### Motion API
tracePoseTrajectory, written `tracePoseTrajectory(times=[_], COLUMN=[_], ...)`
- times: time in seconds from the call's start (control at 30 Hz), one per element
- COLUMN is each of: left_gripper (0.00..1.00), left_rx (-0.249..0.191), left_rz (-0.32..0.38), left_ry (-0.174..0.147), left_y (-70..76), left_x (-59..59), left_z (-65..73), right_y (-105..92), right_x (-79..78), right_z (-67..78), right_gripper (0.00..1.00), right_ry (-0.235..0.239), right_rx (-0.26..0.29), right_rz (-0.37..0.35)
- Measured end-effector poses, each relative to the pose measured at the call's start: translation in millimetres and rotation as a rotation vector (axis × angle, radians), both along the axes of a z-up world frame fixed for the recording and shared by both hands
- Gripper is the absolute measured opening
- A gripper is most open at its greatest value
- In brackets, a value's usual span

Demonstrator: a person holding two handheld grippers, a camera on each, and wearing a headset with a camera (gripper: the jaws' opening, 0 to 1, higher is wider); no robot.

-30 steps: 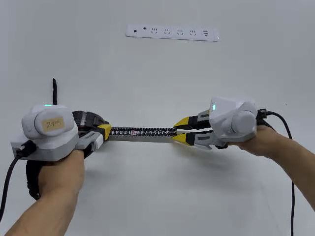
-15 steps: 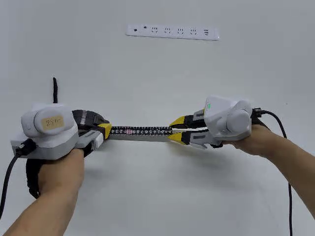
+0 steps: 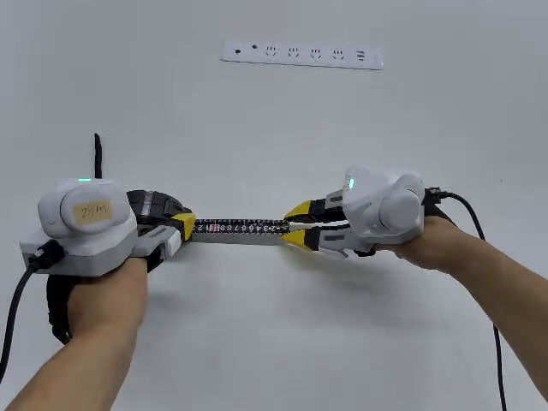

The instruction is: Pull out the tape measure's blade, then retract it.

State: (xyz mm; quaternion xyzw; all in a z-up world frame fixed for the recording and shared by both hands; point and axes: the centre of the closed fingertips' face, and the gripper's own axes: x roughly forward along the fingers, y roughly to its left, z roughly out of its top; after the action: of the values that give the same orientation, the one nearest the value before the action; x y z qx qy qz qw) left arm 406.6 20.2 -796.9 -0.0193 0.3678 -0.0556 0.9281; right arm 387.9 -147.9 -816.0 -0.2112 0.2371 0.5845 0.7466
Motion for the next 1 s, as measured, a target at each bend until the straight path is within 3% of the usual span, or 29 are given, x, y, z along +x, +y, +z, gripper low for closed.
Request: tracePoseTrajectory(times=[1.0], left_gripper=[0.58], left_rx=[-0.014], left_rz=[0.005], left_ry=[0.003], left_y=[1.2], left_x=[0.6], left_z=[0.7], right_y=[42.0], right_x=[2.3], right_z=[-0.6], right_gripper=[0.12], right_ry=[0.007], right_rx=[0.033], right_rz=[0.014])
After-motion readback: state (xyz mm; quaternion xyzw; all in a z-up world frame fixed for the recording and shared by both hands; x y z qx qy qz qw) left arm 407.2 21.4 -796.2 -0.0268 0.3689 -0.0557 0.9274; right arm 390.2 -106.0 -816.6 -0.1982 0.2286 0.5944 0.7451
